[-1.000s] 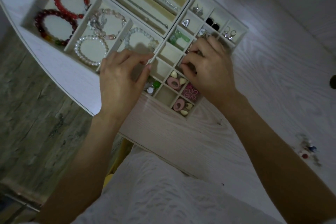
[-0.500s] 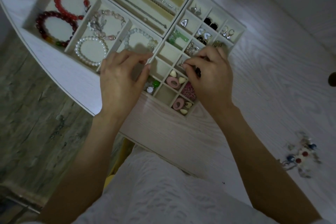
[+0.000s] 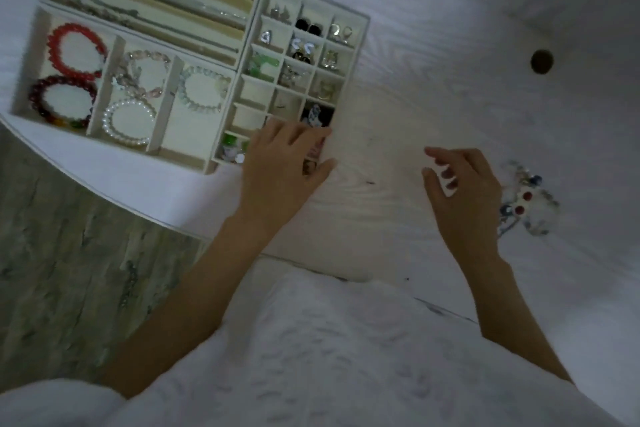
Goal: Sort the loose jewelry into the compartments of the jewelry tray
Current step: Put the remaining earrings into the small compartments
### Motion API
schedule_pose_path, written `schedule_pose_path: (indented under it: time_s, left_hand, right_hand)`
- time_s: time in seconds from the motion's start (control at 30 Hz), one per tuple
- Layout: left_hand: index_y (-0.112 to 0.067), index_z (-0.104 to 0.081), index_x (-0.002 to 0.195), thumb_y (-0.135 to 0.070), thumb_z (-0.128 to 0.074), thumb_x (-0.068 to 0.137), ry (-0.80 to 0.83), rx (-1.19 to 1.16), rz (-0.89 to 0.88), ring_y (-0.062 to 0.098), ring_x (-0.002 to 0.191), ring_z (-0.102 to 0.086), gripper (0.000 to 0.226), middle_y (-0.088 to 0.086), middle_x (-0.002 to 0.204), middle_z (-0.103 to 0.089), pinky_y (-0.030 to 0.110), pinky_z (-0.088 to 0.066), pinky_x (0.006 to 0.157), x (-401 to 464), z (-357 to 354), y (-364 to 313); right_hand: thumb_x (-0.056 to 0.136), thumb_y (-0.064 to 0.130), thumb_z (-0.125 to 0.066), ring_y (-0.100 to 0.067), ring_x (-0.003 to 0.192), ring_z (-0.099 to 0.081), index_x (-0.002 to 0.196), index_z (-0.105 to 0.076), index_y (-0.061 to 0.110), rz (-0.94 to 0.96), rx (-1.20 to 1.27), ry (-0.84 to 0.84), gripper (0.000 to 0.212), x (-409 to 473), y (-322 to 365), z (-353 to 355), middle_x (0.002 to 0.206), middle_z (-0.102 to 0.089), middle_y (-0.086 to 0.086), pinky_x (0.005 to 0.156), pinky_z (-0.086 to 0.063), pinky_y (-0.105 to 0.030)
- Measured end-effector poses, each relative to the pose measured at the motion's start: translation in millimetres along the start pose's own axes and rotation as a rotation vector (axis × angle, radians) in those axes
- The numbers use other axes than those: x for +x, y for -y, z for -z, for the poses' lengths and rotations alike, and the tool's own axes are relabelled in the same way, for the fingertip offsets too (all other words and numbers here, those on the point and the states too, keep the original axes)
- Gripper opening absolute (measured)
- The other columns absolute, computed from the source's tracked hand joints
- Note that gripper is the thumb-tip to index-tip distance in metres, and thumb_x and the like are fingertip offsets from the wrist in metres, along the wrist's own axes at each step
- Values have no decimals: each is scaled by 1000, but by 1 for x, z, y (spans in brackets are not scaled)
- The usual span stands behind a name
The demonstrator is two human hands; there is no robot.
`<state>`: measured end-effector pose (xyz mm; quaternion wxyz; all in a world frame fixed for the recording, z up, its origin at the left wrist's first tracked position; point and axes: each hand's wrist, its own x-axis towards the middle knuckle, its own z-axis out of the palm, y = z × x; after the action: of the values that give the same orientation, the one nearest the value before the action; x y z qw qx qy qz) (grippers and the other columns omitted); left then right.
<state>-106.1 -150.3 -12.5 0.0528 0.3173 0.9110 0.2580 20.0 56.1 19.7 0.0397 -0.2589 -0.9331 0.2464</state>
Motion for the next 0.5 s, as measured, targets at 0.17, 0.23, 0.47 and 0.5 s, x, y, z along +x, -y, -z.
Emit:
schedule_pose_path:
  time_s: [0.17,0.23,0.47,0.5]
  left_hand:
    - [-11,-63,121,-25,-70,80,96,50,17,37,96,-56,43,15,105,-61,45,-45,83,3,-14,-15]
    - [-10,-62,122,-18,-71,79,116,48,36,39,100,-55,45,18,108,-59,47,-44,86,6,-14,-18]
    - [-14,-64,121,-14,-66,81,68,41,28,32,96,-51,39,13,104,-62,41,-42,84,10,-10,-9]
    - [-13,-64,120,-13,-66,81,66,37,29,32,96,-51,39,13,103,-62,40,-41,84,10,-11,-9]
  right_hand:
    - [85,23,-68,-19,74,-53,117,-54,10,-362,-50,135,37,-39,-49,3,108,-54,-13,66,-38,-28]
    - [84,17,-68,-22,79,-54,109,-57,7,-386,20,123,29,-44,-51,-6,103,-56,-14,69,-45,-35]
    - [86,11,-62,-25,80,-58,95,-64,5,-159,95,29,11,-14,-15,-45,91,-63,-12,70,-38,-25]
    - [86,12,-62,-24,80,-59,97,-63,6,-138,99,26,12,-10,-14,-46,92,-63,-11,71,-41,-27]
